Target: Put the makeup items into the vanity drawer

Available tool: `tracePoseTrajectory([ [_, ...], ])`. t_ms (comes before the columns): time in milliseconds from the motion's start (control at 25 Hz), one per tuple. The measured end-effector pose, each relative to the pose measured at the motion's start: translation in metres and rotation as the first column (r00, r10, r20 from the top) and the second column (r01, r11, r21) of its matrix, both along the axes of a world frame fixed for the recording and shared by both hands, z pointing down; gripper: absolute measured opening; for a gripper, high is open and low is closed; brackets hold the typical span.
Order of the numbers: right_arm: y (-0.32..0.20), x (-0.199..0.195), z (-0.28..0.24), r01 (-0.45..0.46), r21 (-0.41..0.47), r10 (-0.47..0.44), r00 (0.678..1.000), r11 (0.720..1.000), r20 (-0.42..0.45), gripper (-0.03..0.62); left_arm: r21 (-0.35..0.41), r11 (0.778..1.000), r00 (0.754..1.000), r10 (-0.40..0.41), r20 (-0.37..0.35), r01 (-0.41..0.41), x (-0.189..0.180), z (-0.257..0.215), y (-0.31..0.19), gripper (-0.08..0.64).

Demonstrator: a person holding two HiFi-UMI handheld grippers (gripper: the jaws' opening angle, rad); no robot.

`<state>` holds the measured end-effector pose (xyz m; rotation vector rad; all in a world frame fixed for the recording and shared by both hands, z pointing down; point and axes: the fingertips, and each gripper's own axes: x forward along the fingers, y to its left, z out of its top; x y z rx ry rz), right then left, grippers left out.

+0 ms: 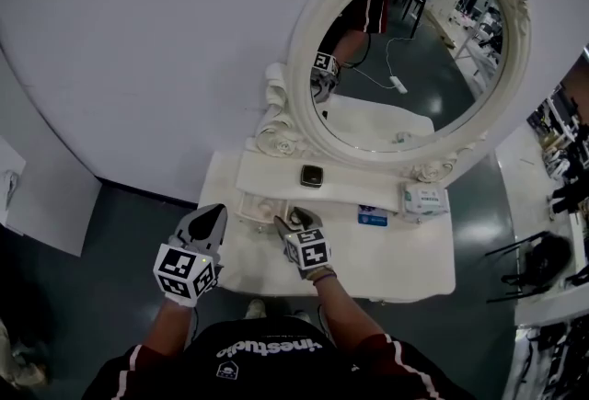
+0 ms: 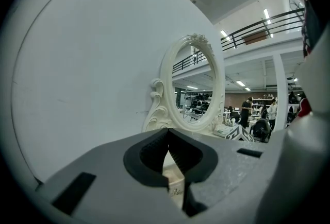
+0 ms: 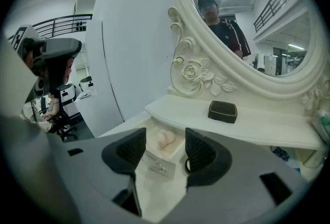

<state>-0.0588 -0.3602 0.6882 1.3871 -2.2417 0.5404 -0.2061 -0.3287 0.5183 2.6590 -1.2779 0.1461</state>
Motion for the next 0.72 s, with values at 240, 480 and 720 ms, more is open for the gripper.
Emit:
tracePoseTrajectory([
  [240,0.012,0.017,-0.015,-0.011,0.014,0.011,1.0,1.0,-0.01,0.232,-0.002,0.999,0.998,0.054,-0.026,-0.054,0.029,-0.001,0.003,0.005],
  [480,0.029,0.035,-0.03,-0.019,0.03,0.019,1.0,0.999,-0.003,0.232,-0.003,0.998,0.998,0.055,-0.033,-0.055,0.047,-0.004,0.002,0.003],
  [720,0.054,0.071,-0.055,-0.022,0.068,0.024,0.999,0.997,-0.026,0.23,0.0,0.998,0.997,0.066,-0.05,-0.067,0.078,-0.011,0.003,0.005],
])
